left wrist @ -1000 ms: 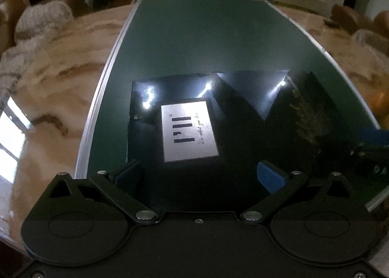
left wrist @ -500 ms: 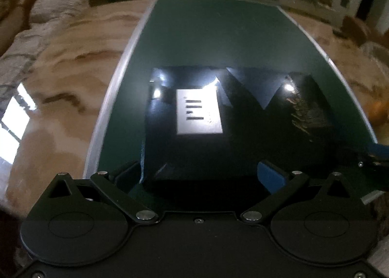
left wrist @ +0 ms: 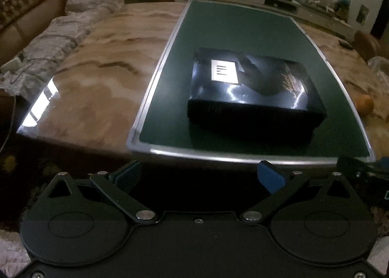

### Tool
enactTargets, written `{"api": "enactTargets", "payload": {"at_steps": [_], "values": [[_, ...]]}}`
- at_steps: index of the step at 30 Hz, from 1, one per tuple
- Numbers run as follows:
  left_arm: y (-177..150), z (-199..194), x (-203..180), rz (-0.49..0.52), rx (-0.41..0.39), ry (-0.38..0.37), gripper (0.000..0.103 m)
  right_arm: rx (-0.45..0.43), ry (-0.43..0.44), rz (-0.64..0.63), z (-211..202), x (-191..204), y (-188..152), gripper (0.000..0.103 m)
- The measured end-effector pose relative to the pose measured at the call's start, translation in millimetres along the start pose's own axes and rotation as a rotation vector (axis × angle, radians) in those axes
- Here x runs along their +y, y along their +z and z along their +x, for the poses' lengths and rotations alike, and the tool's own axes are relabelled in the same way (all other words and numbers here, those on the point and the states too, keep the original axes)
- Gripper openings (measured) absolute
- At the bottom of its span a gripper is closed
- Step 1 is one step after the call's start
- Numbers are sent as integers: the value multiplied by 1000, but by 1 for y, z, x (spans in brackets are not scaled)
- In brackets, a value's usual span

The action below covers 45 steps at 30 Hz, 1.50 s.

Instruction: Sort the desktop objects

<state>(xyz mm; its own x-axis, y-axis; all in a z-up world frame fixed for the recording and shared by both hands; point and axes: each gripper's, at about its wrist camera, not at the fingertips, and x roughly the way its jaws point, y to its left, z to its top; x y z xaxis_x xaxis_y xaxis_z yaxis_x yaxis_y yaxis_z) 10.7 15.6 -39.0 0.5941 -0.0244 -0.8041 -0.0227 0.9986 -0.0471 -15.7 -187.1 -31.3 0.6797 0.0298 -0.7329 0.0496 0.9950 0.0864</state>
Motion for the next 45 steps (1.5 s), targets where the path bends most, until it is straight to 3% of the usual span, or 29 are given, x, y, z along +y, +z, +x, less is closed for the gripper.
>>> {"api": "enactTargets", "payload": {"at_steps": [15,45], "values": [[-26,-29,-16,32,-28,-19,103,-50,-4,-18,-43,13,-21,103],[-18,-9,-21,49,-2,33,103,-12,24,-22,-21,14,-13,103]]}}
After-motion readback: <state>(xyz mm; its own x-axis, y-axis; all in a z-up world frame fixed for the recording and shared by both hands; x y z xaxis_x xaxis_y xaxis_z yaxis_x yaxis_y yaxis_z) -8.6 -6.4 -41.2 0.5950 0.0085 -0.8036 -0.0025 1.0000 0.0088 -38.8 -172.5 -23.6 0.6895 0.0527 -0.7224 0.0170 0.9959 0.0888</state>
